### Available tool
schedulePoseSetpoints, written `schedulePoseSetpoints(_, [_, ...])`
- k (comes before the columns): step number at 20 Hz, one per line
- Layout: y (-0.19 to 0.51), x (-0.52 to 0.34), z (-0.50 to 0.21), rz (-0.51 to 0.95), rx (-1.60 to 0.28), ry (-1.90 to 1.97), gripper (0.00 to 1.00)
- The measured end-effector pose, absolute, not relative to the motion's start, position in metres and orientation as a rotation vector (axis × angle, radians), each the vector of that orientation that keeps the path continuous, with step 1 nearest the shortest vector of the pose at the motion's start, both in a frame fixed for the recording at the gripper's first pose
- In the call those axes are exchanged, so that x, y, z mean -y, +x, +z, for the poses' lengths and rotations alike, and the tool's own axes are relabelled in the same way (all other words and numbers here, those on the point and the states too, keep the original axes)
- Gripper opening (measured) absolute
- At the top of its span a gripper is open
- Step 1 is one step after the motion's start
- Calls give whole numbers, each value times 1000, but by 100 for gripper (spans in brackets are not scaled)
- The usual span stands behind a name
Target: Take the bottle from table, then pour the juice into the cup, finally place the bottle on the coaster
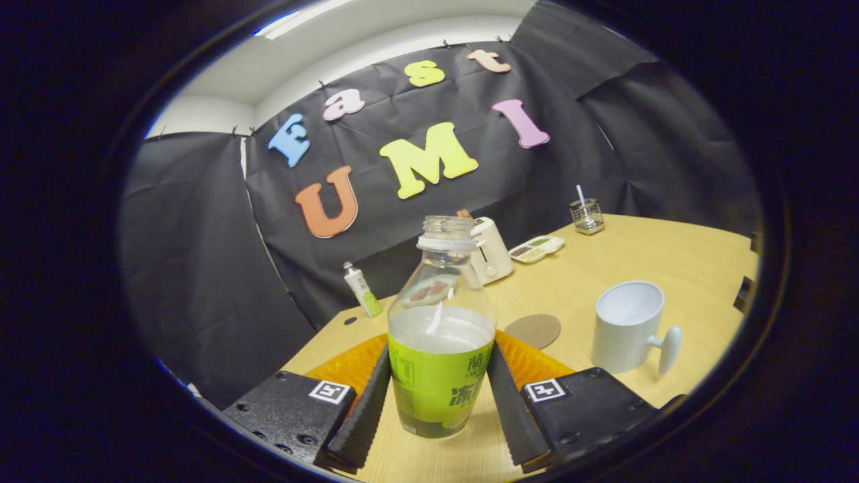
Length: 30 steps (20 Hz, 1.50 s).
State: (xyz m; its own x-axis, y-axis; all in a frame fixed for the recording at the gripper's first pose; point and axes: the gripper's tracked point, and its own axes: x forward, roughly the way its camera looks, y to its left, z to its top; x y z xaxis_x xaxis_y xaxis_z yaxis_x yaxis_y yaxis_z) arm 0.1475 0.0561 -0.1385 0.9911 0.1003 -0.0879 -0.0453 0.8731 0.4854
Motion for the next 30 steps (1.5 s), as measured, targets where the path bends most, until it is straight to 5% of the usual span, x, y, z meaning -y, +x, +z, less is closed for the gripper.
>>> schedulePoseSetpoints(30, [152,1,-120,245,-82,1648,79])
